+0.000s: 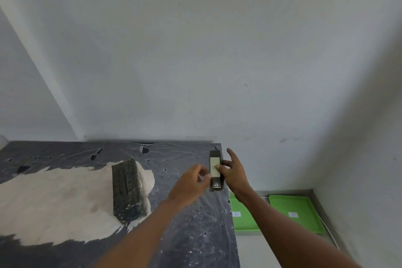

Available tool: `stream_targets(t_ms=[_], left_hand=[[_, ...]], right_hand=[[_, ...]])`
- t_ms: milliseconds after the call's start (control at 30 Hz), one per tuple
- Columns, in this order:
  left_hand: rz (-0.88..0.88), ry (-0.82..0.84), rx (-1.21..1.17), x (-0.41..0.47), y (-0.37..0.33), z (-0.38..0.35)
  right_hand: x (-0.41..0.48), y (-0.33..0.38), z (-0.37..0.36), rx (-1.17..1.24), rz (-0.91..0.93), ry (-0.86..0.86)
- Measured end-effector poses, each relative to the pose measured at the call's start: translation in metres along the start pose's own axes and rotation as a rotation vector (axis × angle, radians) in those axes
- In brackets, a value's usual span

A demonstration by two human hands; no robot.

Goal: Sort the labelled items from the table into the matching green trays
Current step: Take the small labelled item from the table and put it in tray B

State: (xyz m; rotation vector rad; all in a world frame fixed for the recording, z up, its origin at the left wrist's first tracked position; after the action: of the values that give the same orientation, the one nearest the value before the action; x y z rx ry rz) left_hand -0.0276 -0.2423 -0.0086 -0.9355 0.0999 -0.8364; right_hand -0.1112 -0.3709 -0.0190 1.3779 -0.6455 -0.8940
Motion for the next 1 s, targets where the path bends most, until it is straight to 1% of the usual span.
stream_targets(t_ms=[67,100,200,267,367,433,533,600,667,733,800,900,1000], left_hand=[[-0.113,-0.076,0.07,0.01,-0.008,0.019],[-0.188,-0.072,0.117,0.016,-0.013,0.023],[-0.415,0.109,0.287,0.025,-0.024,0.014],[-0.493,0.187,0.304,0.029,-0.029,0.009],[-0.475,0.254,0.177,0.032,-0.034,0.004],[-0.473,0.244,0.166,0.033,-0.037,-0.003],[-0.398,0.18,0.152,0.036,-0.032,-0.017],[-0.345,0.164,0.14,0.037,-0.032,-0.032],[-0.309,0.154,0.132,0.039,-0.038,-0.051],[-0.268,0.148,0.127,0.044,-0.047,-0.072],[-0.241,0.149,0.13,0.05,-0.058,-0.098],[-0.232,0.164,0.145,0.057,-0.076,-0.146],[-0.205,0.156,0.146,0.063,-0.098,-0.202]], right_hand=[[-0.002,0.001,-0.004,-0.005,-0.005,0.073],[-0.003,0.002,-0.006,-0.02,0.0,0.101],[-0.007,0.008,-0.01,-0.038,-0.009,0.191],[-0.009,0.013,-0.01,-0.061,-0.005,0.24],[-0.01,0.015,0.0,-0.144,0.03,0.255],[-0.011,0.017,0.007,-0.274,0.138,0.271],[-0.015,0.021,0.018,-0.627,0.437,0.298],[-0.017,0.024,0.028,-0.873,0.692,0.256],[-0.016,0.026,0.044,-0.965,0.843,0.175],[-0.008,0.023,0.065,-0.973,0.876,0.114],[0.007,0.015,0.092,-0.96,0.849,0.089],[0.033,0.001,0.138,-0.937,0.831,0.116],[0.064,-0.012,0.194,-0.95,0.866,0.142]])
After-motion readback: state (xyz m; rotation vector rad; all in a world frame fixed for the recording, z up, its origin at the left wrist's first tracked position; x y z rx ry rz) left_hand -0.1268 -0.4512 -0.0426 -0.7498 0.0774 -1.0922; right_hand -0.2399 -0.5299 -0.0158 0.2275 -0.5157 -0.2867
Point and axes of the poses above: each hand's wrist, its own x-axis towards the middle knuckle, its own z-axis out of the back of the hand, y = z × x, the point moved 10 cm from there along x, towards the middle knuckle, and after that the axes turned 11 degrees about -y, right-handed, at the moved point
